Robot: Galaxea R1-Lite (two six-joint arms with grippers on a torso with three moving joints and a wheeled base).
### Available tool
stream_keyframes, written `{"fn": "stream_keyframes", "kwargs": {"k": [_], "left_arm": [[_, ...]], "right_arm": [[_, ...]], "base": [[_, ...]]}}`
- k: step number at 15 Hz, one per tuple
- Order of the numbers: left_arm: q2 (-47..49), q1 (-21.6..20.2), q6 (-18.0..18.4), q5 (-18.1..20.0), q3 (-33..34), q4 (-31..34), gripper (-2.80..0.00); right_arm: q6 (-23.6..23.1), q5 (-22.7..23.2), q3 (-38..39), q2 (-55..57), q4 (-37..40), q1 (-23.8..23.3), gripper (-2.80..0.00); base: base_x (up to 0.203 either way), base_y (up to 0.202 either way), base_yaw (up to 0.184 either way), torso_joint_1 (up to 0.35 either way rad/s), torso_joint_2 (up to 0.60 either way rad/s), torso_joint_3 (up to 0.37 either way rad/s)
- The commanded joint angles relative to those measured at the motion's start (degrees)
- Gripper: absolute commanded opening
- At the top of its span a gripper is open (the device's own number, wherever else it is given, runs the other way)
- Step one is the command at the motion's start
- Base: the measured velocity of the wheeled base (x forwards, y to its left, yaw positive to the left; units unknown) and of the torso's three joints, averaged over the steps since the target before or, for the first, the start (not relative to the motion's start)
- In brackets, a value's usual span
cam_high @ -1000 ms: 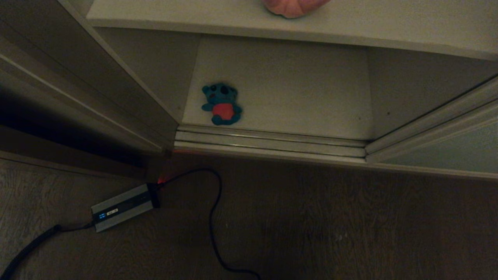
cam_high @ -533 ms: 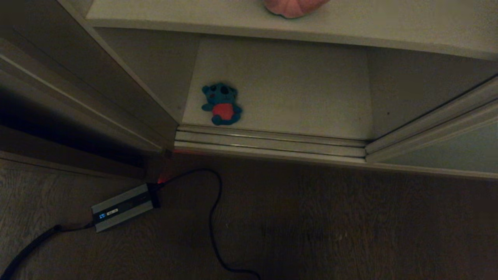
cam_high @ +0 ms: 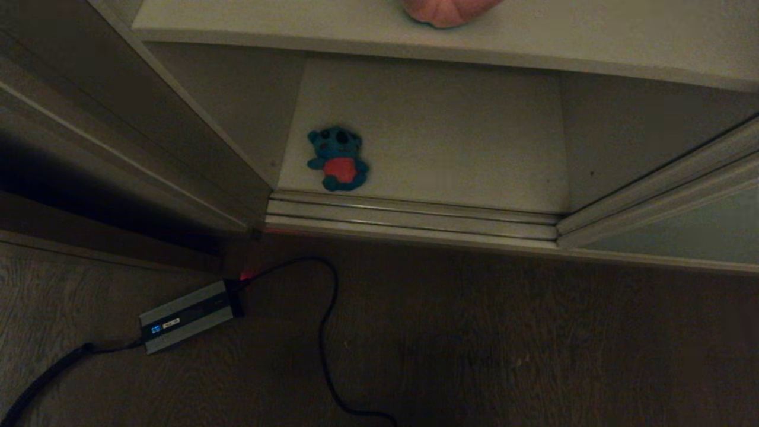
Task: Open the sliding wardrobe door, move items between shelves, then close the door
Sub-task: Place the blue doll on the lower shelf, then place the pink doll on the lower shelf
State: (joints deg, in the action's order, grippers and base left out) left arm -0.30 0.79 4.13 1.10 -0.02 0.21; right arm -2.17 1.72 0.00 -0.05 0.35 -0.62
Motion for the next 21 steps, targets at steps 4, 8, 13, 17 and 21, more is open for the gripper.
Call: {"fn": "stream_keyframes", "kwargs": {"k": [4, 8, 13, 17, 21], "left_arm": [[0.24, 0.00, -0.85, -0.13, 0.02, -0.20, -2.80], [0.30, 0.00, -0.96, -0.13, 0.02, -0.03, -2.80], [0.30, 0.00, -0.88, -0.04, 0.02, -0.11, -2.80], [0.30, 0.00, -0.35, -0.04, 0.02, 0.06, -2.80], [0.30, 0.00, -0.44, -0.13, 0.02, -0.03, -2.80]], "right_arm": [[-0.03, 0.04, 0.18, 0.05, 0.00, 0.01, -2.80], [-0.03, 0.04, 0.18, 0.05, 0.00, 0.01, -2.80], [-0.03, 0.04, 0.18, 0.05, 0.00, 0.01, -2.80], [-0.03, 0.04, 0.21, 0.05, -0.06, 0.01, -2.80], [-0.03, 0.04, 0.26, 0.05, 0.00, 0.01, -2.80]], "base": [[0.000, 0.000, 0.000, 0.000, 0.00, 0.073], [0.000, 0.000, 0.000, 0.003, 0.00, 0.186], [0.000, 0.000, 0.000, 0.001, 0.00, 0.202], [0.000, 0.000, 0.000, -0.002, 0.00, 0.206], [0.000, 0.000, 0.000, 0.003, 0.00, 0.204]]}}
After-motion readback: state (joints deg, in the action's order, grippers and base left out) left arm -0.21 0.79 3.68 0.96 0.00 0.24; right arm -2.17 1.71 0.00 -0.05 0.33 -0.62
